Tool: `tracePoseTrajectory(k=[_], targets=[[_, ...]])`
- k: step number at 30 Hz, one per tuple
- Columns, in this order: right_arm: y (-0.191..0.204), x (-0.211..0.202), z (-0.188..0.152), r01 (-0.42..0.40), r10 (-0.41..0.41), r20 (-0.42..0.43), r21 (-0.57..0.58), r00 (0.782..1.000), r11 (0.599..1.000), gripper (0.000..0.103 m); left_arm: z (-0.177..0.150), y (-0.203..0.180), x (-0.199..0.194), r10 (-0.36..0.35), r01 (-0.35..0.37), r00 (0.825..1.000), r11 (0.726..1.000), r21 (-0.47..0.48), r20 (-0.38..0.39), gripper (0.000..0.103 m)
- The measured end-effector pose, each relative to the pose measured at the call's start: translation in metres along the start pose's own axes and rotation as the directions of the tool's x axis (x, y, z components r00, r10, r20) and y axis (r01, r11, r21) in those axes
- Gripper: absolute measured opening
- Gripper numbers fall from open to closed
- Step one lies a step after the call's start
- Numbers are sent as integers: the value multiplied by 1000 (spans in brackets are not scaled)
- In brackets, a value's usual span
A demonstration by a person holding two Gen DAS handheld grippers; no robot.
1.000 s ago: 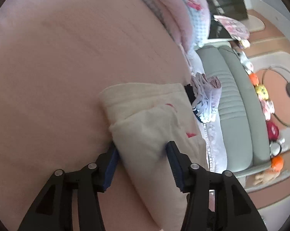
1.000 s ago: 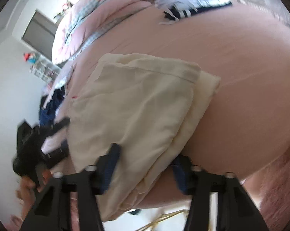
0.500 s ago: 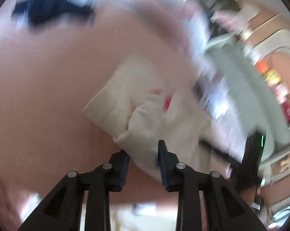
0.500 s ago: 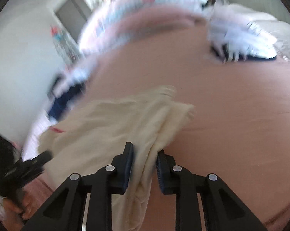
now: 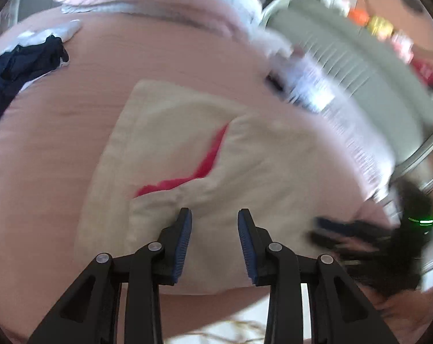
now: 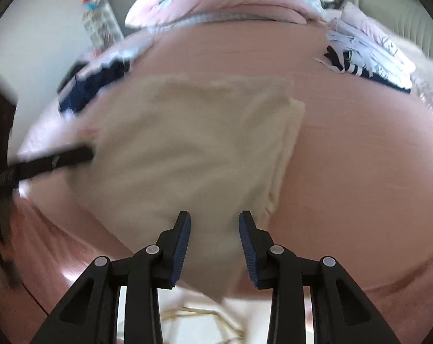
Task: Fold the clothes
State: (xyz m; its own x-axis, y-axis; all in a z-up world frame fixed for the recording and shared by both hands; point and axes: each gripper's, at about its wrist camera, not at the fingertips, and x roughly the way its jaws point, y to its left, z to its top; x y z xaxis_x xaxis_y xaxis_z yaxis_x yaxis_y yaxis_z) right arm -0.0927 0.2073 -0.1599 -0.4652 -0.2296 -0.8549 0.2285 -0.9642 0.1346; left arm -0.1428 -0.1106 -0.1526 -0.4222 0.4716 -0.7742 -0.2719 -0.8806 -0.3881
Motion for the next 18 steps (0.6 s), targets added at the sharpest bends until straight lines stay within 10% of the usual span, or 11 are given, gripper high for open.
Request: tracePoseTrajectory(k=[2, 5, 9, 18], targets=[[-28, -2, -8, 31, -24, -57, 113, 998, 993, 58, 3, 19, -5, 16, -16, 1000, 999, -36, 7, 9], [-61, -11, -10, -22, 35, -44, 273, 998, 962, 58, 8, 36, -23, 10, -5, 998, 996, -89, 61, 10], [-71, -20, 12, -242, 219, 103, 365, 970, 899, 65, 16, 47, -38, 17, -3, 989, 996, -94, 149, 76], [-60, 27, 26, -221, 210, 69, 330, 975, 918, 83, 14, 55, 23, -30, 28, 999, 999, -43, -30, 78]])
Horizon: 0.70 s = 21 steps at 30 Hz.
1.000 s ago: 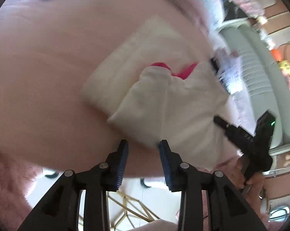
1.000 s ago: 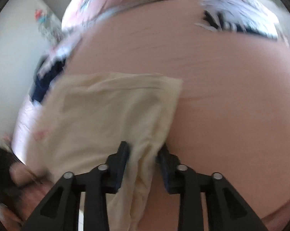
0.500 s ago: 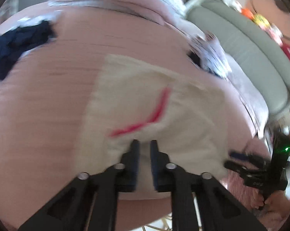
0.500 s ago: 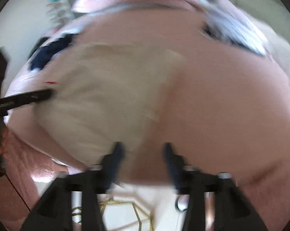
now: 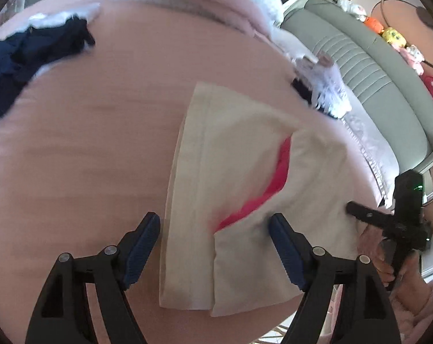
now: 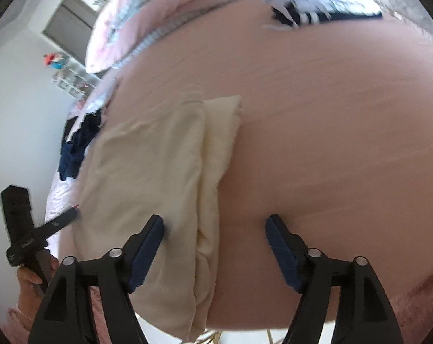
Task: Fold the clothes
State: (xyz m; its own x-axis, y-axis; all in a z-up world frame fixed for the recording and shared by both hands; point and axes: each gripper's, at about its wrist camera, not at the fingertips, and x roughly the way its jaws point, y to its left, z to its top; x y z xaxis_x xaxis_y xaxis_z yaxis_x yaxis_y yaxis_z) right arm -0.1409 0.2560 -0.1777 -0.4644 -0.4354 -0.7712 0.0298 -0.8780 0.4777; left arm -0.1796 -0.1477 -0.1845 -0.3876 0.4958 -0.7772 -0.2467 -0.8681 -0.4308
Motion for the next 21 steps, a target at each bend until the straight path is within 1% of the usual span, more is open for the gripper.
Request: tracePoseTrajectory(k=[3, 5, 6, 7, 8, 9, 10, 11, 12, 14, 16, 17, 18, 19, 21], targets=[[8, 3, -9, -5, 6, 13, -56, 1000, 998, 83, -11, 7, -4, -27, 29, 998, 999, -22, 63, 83], [14, 7, -10, -39, 38, -11, -81, 999, 996, 73, -13, 5, -5, -25, 26, 997, 1000, -10, 73, 86], [17, 9, -10, -57, 55, -25, -92, 998, 994, 53, -13, 3, -6, -51, 53, 996, 998, -17, 69, 85], [18, 12, -10, -80, 76, -45, -98, 996, 992, 42, -13, 1, -8, -93, 95, 994, 995, -35, 64, 80], [21, 15, -11, -79, 74, -51, -108, 996, 991, 42, -12, 0, -9, -135, 138, 989, 989, -53, 59, 74], [25, 18, -11, -74, 68, -54, -118, 996, 990, 41, -12, -2, -11, -176, 180, 983, 981, -71, 55, 73], [28, 21, -12, -70, 63, -57, -128, 996, 989, 41, -14, -4, -9, -167, 170, 985, 983, -66, 46, 72], [26, 22, -11, -77, 72, -56, -107, 996, 991, 41, -16, -6, -6, -129, 131, 991, 990, -47, 34, 72], [23, 23, -11, -87, 82, -55, -81, 995, 993, 41, -18, -8, -3, -110, 111, 994, 993, -37, 29, 72], [24, 28, -7, -82, 80, -44, -52, 996, 995, 41, -17, -10, -1, -108, 110, 993, 993, -38, 46, 72], [35, 30, -5, -20, 19, -18, -60, 1000, 998, 41, -15, -6, 2, -144, 147, 989, 986, -85, 45, 80], [40, 31, -4, 13, -14, -10, -69, 1000, 998, 41, -13, -5, 6, -156, 161, 987, 981, -108, 45, 80], [45, 32, -3, 46, -46, -2, -77, 999, 996, 39, -10, -6, 8, -153, 157, 987, 980, -121, 43, 80], [50, 32, -4, 62, -62, 3, -94, 998, 994, 35, -9, -8, 10, -142, 146, 989, 981, -127, 40, 73], [55, 32, -6, 84, -84, 8, -136, 996, 987, 32, -12, -16, 12, -90, 95, 995, 990, -102, 53, 56]])
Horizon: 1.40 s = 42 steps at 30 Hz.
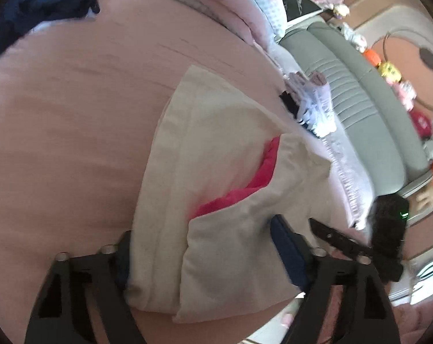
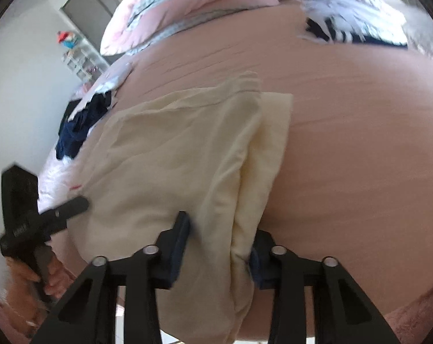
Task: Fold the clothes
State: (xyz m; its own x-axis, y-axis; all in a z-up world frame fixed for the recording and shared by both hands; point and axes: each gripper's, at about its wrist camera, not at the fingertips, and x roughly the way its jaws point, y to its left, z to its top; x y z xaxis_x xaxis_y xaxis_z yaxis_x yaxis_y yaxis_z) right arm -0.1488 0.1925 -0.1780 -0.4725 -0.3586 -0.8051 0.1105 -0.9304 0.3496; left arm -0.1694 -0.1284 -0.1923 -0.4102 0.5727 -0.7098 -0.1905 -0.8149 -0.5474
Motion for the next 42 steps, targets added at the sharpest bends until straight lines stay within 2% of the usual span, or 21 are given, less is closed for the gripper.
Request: tracePoseTrajectory(k=[4, 7, 11, 15, 17, 19, 20, 21, 23, 24, 25, 27, 28, 31, 36, 42], targets=[[13, -7, 4, 54, -55, -7, -45, 998, 997, 24, -5, -13, -1, 30, -30, 999, 999, 13, 39, 36], [25, -23, 3, 89, -88, 9, -94, 996, 992, 21, -9, -24, -8, 59, -62, 996, 997, 45, 68, 34], [27, -38, 3, 88, -88, 6, -105, 996, 991, 21, -17, -22, -20, 50, -52, 996, 998, 20, 77, 34], [29, -36, 3, 118, -119, 4, -123, 993, 985, 21, -18, -29, -15, 55, -58, 996, 998, 32, 72, 34], [23, -36, 0, 132, -134, -6, -129, 991, 983, 21, -18, -17, -16, 50, -50, 998, 999, -6, 45, 39], [19, -32, -2, 137, -140, -15, -134, 990, 982, 23, -18, -5, -11, 17, -16, 1000, 998, -62, 24, 56], [18, -31, -2, 139, -143, -20, -137, 990, 981, 23, -18, 0, -8, -15, 17, 1000, 997, -80, 23, 60], [16, -27, -3, 142, -146, -22, -142, 989, 980, 24, -18, 0, -7, -27, 29, 999, 997, -72, 23, 66], [12, -18, -6, 149, -154, -26, -152, 988, 977, 31, -17, -10, -4, -1, 2, 1000, 1000, -5, 20, 67], [11, -14, -7, 152, -158, -28, -158, 987, 976, 31, -16, -21, -2, 41, -41, 999, 998, 48, 16, 58], [9, -13, -7, 141, -146, -27, -151, 989, 978, 30, -16, -29, -1, 62, -63, 998, 995, 74, 17, 44], [6, -18, -6, 109, -112, -20, -129, 993, 986, 23, -16, -41, -8, 64, -67, 997, 996, 51, 50, 32], [5, -23, -5, 90, -92, -14, -115, 996, 989, 19, -16, -46, -14, 63, -67, 996, 997, 48, 66, 32], [4, -44, -2, 62, -61, 16, -85, 998, 994, 18, -17, -73, -29, 31, -39, 994, 996, 81, 101, 31], [7, -87, 4, 104, -101, 31, -76, 994, 992, 18, -22, -119, -41, -26, 17, 995, 996, 92, 99, 31], [-10, -118, 6, 134, -131, 44, -78, 990, 988, 18, -22, -149, -24, -64, 59, 996, 994, 91, 60, 31]])
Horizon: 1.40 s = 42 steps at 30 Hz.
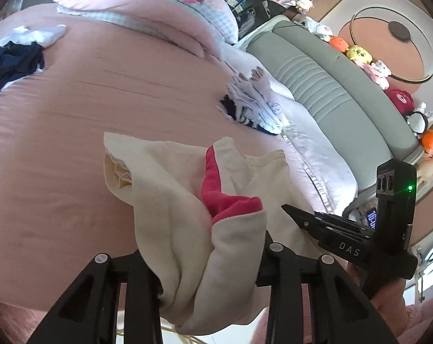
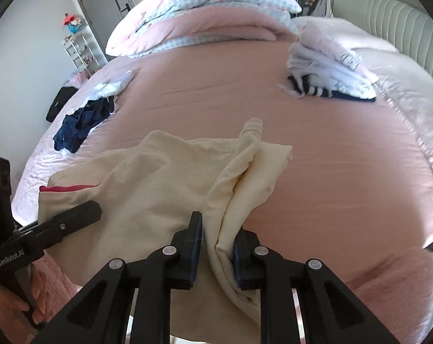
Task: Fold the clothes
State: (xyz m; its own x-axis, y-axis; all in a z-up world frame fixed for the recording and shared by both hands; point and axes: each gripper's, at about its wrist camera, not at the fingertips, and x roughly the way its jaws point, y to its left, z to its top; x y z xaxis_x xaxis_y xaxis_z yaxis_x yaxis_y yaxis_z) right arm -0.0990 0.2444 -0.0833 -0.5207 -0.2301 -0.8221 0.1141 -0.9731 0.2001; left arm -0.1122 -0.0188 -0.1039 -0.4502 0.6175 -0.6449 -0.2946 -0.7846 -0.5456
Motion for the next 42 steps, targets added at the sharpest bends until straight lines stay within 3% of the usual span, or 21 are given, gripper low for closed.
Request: tracePoseTrajectory(k=[7, 11, 16, 22, 26, 29, 30, 31, 33, 34, 36, 39, 40, 41, 42], targets=[[-54, -24, 28, 21, -24, 43, 83, 999, 996, 18, 53, -49, 47, -73, 77, 996, 991, 109, -41, 31], [-96, -51, 82, 58, -70, 125, 96, 990, 994, 18, 114, -94, 77, -113, 114, 993, 972, 204, -17, 32], [-155, -73, 167, 73, -98, 192, 133, 976, 988, 19, 213, -154, 129, -153, 138, 988, 947, 290, 32, 32], [-230, -66, 270, 56, -99, 259, 171, 961, 984, 22, 304, -195, 201, -148, 112, 985, 937, 331, 85, 32], [-276, -20, 305, 12, -63, 243, 204, 968, 979, 21, 318, -174, 265, -111, 93, 992, 962, 258, 54, 32], [-315, 66, 304, 18, -54, 126, 266, 991, 964, 21, 304, -129, 331, -20, 24, 1000, 982, 188, -23, 34], [-323, 91, 299, 48, -72, 74, 288, 995, 957, 21, 301, -116, 342, -36, 43, 998, 987, 158, -49, 51], [-327, 106, 290, 51, -73, 59, 309, 996, 950, 23, 299, -104, 345, -79, 88, 994, 989, 122, -71, 59], [-336, 132, 272, 51, -70, 42, 352, 997, 935, 27, 295, -79, 352, -168, 174, 979, 984, 48, -112, 60], [-337, 126, 269, 21, -51, 71, 365, 996, 931, 27, 295, -75, 349, -173, 180, 978, 982, 51, -115, 60], [-340, 110, 265, -47, -8, 141, 385, 990, 922, 27, 299, -85, 325, -98, 106, 993, 983, 147, -60, 60], [-334, 78, 271, -20, -58, 201, 368, 978, 929, 27, 306, -104, 282, -9, -17, 994, 974, 224, 112, 60], [-330, 68, 274, 0, -83, 222, 348, 971, 937, 27, 307, -113, 268, 34, -82, 981, 964, 251, 190, 60], [-326, 59, 276, 23, -108, 244, 326, 964, 945, 27, 309, -125, 256, 80, -159, 958, 948, 277, 277, 59], [-317, 47, 280, 69, -155, 274, 301, 949, 951, 27, 309, -135, 248, 78, -185, 940, 935, 304, 333, 58]])
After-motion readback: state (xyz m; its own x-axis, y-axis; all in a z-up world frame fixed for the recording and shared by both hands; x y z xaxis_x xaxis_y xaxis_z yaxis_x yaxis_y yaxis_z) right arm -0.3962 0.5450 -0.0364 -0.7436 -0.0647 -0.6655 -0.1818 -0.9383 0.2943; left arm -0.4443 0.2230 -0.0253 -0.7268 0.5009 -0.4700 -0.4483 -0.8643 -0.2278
